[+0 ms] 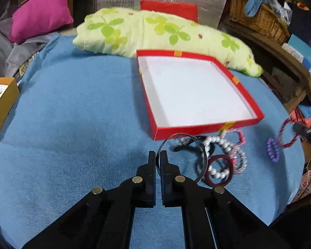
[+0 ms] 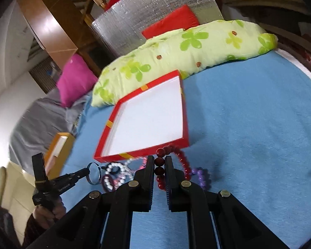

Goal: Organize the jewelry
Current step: 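Place the silver bangle in the box with the left tool while the right tool places the red bracelet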

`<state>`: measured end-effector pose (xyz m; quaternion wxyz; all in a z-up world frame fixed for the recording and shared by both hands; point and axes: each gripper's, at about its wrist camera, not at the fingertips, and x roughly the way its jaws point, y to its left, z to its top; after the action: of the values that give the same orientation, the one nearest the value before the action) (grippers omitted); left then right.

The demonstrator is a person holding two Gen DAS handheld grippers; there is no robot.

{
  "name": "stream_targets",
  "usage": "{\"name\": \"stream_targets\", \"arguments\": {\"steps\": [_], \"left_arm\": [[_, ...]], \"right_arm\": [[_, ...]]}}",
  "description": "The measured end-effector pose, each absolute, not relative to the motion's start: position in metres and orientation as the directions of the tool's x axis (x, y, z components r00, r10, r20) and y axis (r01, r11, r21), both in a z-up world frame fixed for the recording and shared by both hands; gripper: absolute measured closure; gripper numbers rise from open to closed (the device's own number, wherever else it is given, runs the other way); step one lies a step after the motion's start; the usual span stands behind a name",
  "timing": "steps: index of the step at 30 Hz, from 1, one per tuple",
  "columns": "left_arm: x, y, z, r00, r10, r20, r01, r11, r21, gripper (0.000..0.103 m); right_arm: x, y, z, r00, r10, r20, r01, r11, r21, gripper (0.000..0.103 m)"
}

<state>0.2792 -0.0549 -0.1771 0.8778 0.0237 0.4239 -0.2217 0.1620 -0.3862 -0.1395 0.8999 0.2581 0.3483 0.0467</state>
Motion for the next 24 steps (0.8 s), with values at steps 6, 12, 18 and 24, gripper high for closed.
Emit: {"name": "stream_targets", "arguments": {"steps": [6, 12, 18, 24], "left_arm": [[0.268, -0.058, -0.160, 0.558, -0.414, -0.719, 0.447, 0.880, -0.160, 0.099], [0.286, -0.072, -0.132, 0.601, -0.453, -0.659, 0.458, 0.870, -0.181, 0.099], [0.338, -0.095, -0.146, 0.574, -0.432, -0.696, 0.424, 0.883, -0.199, 0.099], [0.377, -0.110, -0.163, 0.565, -0.372, -0.736, 0.383, 0.909, -0.166, 0.099]], "right_arm": [[0.165, -0.405, -0.156, 0.717, 0.240, -0.655, 0.208, 0.823, 0.529, 0.093], [0.182, -0.399, -0.135, 0.796, 0.300, -0.526, 0.117, 0.776, 0.620, 0.093], [0.241, -0.371, -0.128, 0.808, 0.363, -0.464, 0.048, 0.744, 0.666, 0.092], [0.296, -0.362, -0.160, 0.766, 0.377, -0.522, 0.095, 0.736, 0.671, 0.092]]}}
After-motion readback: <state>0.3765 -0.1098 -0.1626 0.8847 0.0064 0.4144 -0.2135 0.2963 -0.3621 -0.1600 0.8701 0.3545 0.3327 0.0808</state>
